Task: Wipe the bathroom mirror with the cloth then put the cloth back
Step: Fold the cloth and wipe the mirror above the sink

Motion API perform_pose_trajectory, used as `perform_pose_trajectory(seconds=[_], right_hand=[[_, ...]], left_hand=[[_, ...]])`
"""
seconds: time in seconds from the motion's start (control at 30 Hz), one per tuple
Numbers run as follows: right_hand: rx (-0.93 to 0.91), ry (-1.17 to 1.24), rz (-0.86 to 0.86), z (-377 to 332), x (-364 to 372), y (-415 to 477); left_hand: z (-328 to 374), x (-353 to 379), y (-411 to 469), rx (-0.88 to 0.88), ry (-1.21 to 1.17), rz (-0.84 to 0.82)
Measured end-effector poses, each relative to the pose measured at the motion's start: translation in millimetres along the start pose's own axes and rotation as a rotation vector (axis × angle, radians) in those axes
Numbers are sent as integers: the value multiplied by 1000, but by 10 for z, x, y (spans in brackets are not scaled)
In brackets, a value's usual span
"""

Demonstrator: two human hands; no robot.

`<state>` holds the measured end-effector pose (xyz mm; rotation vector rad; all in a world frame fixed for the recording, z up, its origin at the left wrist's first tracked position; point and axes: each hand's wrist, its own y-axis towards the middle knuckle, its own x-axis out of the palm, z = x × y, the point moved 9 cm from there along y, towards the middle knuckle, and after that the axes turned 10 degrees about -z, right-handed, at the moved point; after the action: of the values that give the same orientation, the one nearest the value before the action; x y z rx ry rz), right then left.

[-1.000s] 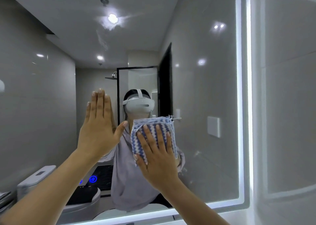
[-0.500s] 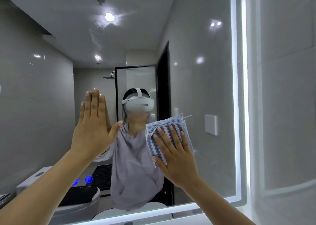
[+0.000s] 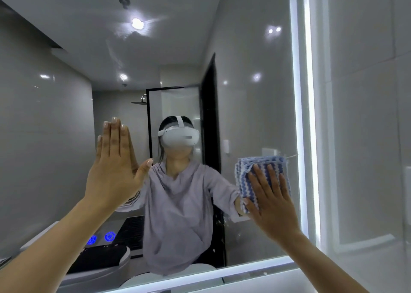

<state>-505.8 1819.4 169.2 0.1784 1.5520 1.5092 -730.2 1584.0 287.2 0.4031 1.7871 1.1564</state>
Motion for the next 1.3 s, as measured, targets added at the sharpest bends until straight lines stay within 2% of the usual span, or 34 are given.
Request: perform_pose_trajectory(seconds=[0.37, 0.57, 0.83, 1.3], right_hand=[[322, 159, -66, 758, 5, -297], [338, 159, -101, 776, 98, -351], [453, 273, -95, 611, 137, -338], [218, 227, -53, -815, 92, -226]], left_hand=[[1, 19, 6, 7, -12, 10], [-20, 43, 13, 4, -26, 12], [-30, 53, 12, -7, -44, 1], [-14, 18, 9, -9, -32, -4]])
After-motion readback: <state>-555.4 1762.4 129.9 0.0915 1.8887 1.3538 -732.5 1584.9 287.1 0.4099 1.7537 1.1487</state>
